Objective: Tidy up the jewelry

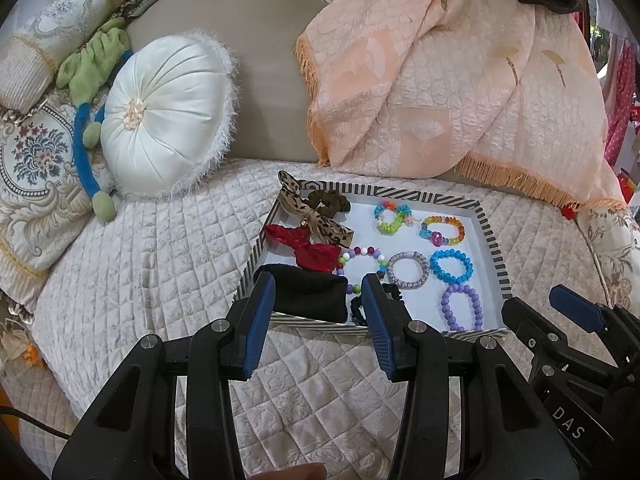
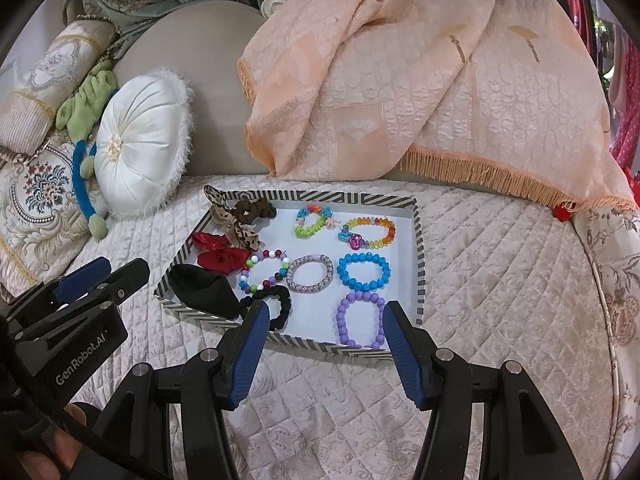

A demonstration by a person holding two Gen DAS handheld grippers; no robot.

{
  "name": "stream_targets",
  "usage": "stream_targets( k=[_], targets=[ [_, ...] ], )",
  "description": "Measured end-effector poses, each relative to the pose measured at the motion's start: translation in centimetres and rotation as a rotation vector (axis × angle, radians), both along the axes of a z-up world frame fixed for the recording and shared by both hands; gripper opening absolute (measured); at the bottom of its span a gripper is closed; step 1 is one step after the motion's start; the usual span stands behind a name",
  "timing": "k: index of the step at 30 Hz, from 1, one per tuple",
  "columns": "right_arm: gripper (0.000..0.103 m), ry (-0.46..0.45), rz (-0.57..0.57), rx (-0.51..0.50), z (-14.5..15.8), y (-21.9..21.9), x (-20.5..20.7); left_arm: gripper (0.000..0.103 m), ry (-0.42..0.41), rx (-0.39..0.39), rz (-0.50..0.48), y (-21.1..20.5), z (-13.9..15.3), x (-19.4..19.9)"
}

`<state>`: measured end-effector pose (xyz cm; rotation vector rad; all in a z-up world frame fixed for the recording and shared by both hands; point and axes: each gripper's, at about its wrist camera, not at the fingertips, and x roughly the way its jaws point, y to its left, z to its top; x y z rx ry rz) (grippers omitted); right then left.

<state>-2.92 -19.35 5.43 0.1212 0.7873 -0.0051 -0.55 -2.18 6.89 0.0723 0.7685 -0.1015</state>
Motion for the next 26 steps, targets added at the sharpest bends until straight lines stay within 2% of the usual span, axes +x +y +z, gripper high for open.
stream_targets(
  k=[21,26],
  targets=[
    [0.057,0.018,0.014,0.004,-1.1,0.2,0.5,0.044,0.024,-0.004,-0.005,0.0,-0.9,0.4],
    [0.057,0.01,0.0,0.025,-1.5,-1.3,0.5,0.044,0.032,-0.005,-0.013,-0.2,-1.3,0.6]
  ],
)
